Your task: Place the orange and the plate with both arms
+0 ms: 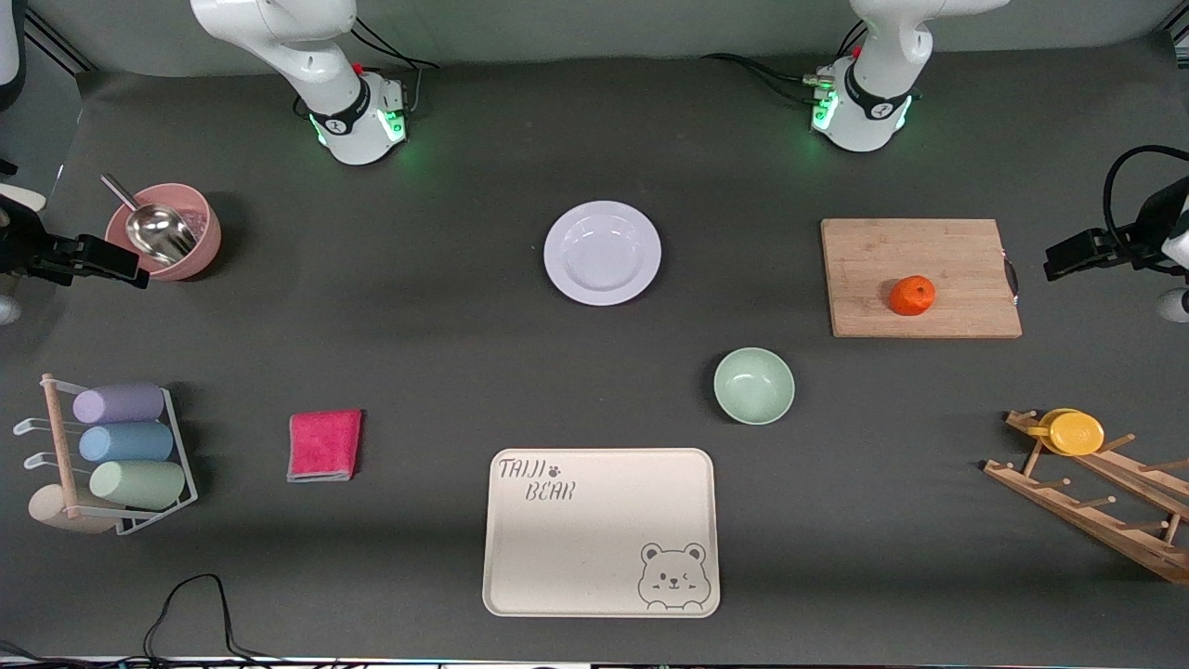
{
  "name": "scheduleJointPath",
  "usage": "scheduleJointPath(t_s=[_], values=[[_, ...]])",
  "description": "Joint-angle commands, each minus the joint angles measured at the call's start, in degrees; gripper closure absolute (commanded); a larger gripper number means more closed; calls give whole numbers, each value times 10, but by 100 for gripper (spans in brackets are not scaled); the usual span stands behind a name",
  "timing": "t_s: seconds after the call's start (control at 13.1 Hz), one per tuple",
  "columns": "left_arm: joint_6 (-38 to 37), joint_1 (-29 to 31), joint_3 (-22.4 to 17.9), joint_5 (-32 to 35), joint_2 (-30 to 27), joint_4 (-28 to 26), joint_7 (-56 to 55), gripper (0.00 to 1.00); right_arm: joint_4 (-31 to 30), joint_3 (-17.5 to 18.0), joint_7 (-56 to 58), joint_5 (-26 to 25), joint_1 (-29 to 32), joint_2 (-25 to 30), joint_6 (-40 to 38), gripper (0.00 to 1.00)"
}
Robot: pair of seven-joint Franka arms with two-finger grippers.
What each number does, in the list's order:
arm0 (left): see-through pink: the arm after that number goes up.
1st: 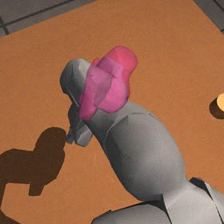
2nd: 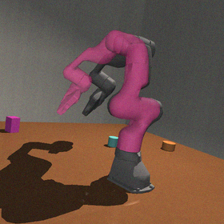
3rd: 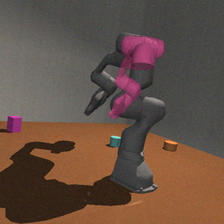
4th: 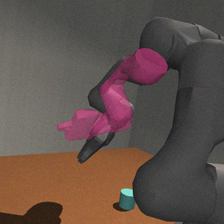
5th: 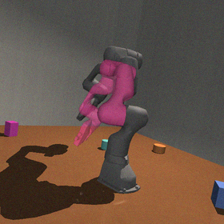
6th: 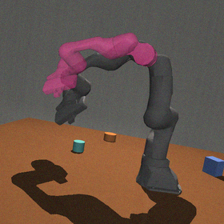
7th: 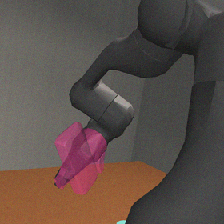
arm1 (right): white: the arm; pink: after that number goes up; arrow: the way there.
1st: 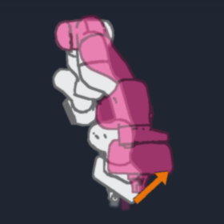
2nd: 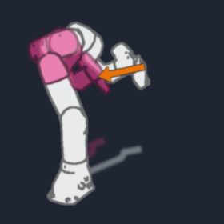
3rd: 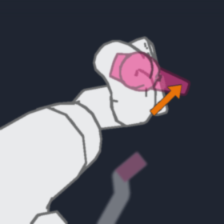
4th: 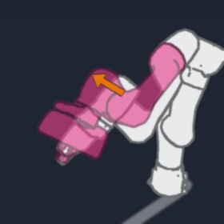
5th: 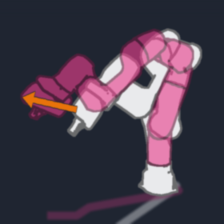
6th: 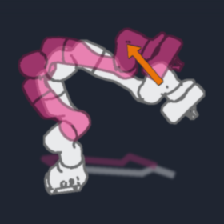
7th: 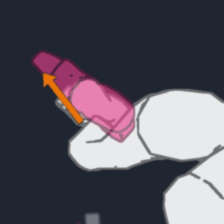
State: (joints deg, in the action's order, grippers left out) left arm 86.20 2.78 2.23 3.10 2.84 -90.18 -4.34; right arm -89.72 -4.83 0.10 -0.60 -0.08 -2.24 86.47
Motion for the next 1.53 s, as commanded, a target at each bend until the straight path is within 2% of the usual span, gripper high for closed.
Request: scheduleJointPath(t_s=[0.0,0.23,0.38,0.69,1.14,1.45], values=[[-16,-9,6,9,-5,3,-11,0,-16,-4,6,-10,-6,16,5,0],[-16,-21,1,4,-4,9,-29,0,-16,-4,6,-10,-6,17,5,0],[-17,-40,-16,4,-5,11,-42,0,-16,-4,7,-10,-5,17,5,0],[-39,-38,-16,5,-3,19,-38,0,-18,-4,6,-10,-6,17,5,0],[-51,-33,-18,10,4,41,-33,0,-106,-2,-2,-5,-8,75,59,0],[-53,-14,-20,9,5,54,-5,0,-105,2,-5,16,-8,78,56,0]])
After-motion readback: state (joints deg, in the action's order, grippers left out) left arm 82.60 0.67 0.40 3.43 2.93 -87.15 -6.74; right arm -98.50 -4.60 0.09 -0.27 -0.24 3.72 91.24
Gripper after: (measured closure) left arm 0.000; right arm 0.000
